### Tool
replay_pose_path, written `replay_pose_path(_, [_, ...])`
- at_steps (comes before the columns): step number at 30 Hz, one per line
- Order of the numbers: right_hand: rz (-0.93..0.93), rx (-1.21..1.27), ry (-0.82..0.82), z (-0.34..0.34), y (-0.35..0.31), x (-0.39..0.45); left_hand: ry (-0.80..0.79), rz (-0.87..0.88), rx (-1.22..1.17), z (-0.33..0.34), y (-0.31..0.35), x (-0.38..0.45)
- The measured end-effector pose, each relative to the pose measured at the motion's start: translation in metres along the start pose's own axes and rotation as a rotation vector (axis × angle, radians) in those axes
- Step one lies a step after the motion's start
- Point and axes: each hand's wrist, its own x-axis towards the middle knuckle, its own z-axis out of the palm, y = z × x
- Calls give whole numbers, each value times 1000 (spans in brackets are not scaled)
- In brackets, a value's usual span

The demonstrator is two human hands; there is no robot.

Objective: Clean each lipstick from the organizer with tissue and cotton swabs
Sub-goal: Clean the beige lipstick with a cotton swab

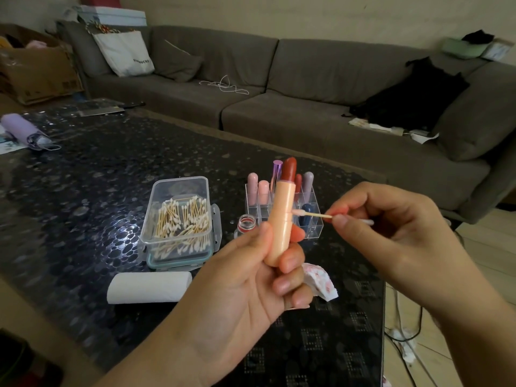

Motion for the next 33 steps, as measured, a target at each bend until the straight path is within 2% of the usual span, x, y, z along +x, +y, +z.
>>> replay_pose_path(3, [8, -65, 17, 1, 0, -2, 147, 126, 222, 5, -1, 0])
replay_pose_path(8, [-25, -128, 6, 6, -4, -2, 216, 220, 427, 4, -4, 1])
replay_pose_path(11, [-35, -130, 42, 5, -5, -1, 240, 232, 443, 6, -4, 1])
replay_pose_path(18, [-87, -208, 5, 15, -8, -2, 327, 248, 513, 5, -7, 3])
replay_pose_path(22, [-80, -218, -2, 11, -9, -3, 329, 210, 406, 7, -7, 3])
replay_pose_path(28, [-51, -179, -63, 14, -8, -2, 302, 237, 364, 7, -9, 4])
replay_pose_path(33, [21, -123, -15, 10, -9, 0, 281, 222, 301, 7, -7, 3])
